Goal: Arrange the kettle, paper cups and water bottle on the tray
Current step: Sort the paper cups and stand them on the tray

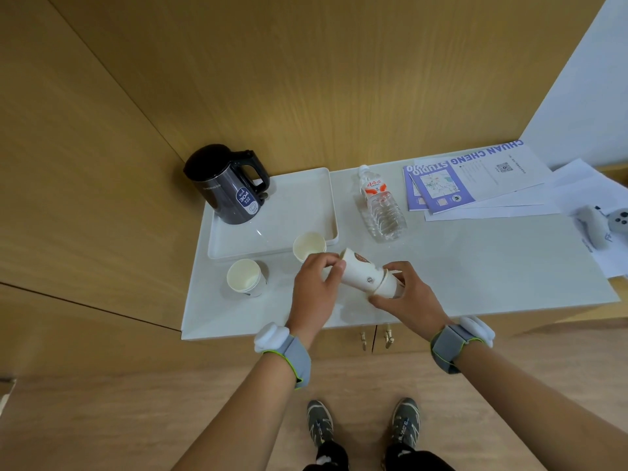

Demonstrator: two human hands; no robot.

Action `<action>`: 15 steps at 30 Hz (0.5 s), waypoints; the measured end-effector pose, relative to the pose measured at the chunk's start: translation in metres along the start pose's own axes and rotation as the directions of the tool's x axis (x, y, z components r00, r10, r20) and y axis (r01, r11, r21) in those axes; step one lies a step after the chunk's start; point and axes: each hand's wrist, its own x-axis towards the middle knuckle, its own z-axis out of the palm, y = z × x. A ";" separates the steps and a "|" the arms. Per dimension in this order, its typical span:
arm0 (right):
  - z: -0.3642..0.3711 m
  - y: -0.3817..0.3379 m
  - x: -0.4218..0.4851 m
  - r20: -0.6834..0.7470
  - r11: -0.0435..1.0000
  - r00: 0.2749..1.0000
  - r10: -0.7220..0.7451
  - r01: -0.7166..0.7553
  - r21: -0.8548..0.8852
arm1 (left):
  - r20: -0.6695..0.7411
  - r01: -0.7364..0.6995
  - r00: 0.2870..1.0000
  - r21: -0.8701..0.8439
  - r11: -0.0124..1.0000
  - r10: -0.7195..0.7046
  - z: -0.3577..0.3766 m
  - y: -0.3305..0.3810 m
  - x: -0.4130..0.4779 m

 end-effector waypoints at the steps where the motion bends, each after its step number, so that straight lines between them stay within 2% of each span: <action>1: -0.002 0.000 -0.001 -0.007 1.000 1.000 0.012 -0.012 0.012 | -0.044 -0.007 0.999 -0.010 1.000 0.006 -0.005 0.000 0.004; 5: -0.002 -0.003 -0.004 -0.036 0.997 0.999 0.040 -0.038 0.072 | -0.160 0.002 0.987 -0.033 0.999 -0.008 -0.024 0.006 0.021; 10: 0.001 -0.010 -0.001 -0.077 0.988 0.997 0.007 0.005 0.156 | -0.249 0.012 0.968 -0.047 0.999 -0.023 -0.042 0.008 0.036; 15: 0.003 -0.014 0.016 -0.100 0.985 0.995 -0.017 0.033 0.169 | -0.327 -0.036 0.943 0.057 0.998 0.053 -0.054 0.004 0.043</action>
